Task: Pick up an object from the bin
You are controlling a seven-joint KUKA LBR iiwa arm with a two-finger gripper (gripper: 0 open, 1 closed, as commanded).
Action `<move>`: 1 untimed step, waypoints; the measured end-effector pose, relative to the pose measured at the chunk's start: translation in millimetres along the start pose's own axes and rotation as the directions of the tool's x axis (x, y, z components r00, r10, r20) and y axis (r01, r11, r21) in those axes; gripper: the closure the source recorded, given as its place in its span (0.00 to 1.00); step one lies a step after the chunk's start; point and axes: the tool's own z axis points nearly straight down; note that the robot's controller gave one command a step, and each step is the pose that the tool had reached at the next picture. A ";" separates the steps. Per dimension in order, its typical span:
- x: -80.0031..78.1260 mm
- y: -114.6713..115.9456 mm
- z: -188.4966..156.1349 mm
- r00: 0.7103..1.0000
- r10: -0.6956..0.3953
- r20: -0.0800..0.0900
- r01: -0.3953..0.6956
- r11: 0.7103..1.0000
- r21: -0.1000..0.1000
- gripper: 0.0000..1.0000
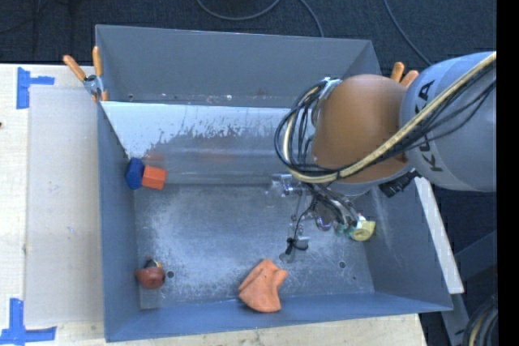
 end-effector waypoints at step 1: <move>22.0 4.1 47.9 0.984 -0.180 -0.008 0.180 0.984 -0.001 0.00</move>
Offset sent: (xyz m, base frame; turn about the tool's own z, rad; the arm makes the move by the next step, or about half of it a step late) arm -0.0393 -0.0180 -0.0879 -0.2838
